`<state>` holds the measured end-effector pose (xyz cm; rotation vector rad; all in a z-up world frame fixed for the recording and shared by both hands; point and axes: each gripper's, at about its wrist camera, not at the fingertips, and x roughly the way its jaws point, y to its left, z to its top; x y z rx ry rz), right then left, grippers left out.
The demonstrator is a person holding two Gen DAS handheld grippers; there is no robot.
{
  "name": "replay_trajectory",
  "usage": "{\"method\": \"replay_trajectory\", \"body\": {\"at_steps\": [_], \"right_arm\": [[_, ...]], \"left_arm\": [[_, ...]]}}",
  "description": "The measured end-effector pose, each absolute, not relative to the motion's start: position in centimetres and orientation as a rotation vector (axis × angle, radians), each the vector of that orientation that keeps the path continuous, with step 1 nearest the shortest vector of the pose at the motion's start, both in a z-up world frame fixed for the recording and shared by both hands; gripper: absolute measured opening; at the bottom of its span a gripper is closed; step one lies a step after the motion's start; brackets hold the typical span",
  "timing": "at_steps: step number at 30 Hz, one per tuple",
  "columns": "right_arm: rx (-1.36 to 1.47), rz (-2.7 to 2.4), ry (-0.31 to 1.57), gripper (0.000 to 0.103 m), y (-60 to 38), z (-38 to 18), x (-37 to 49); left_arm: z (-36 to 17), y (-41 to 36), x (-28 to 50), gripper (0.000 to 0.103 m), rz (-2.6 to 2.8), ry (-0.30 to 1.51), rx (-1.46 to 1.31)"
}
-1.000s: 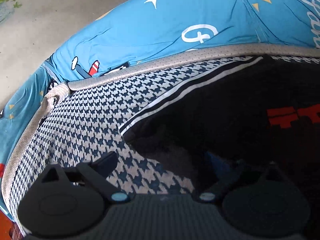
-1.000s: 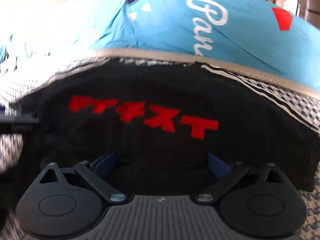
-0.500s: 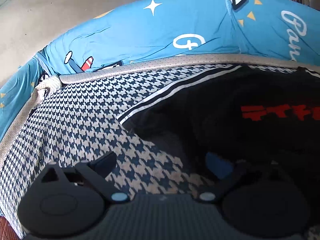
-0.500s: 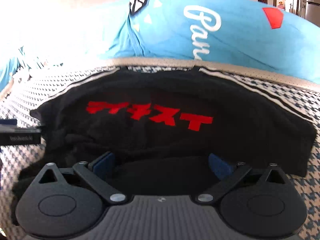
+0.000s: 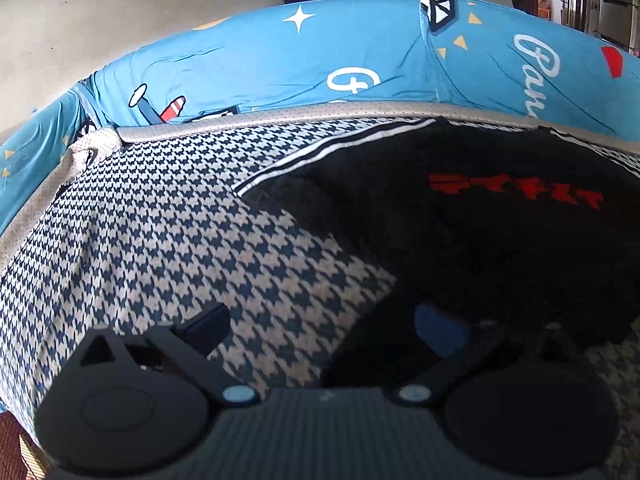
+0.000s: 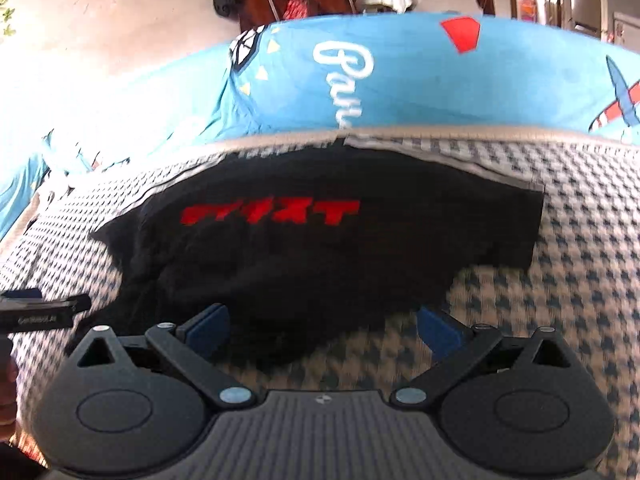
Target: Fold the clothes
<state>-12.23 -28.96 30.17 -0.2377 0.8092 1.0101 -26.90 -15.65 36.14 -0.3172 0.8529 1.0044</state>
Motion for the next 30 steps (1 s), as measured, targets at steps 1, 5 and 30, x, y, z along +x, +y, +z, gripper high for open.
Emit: {"method": "replay_trajectory", "body": {"at_steps": [1, 5, 30], "right_arm": [[-0.238, 1.017, 0.821, 0.102, -29.3, 29.9, -12.5], [-0.23, 1.022, 0.891, 0.102, -29.7, 28.4, -13.0], [-0.178, 1.024, 0.811, 0.021, -24.7, 25.3, -15.2]], "left_arm": [[36.0, -16.1, -26.9, 0.103, 1.001, 0.854, -0.32], [35.4, -17.2, -27.2, 0.103, 0.988, 0.868, -0.328], [33.2, -16.4, -27.3, 0.095, 0.987, 0.905, -0.375]]}}
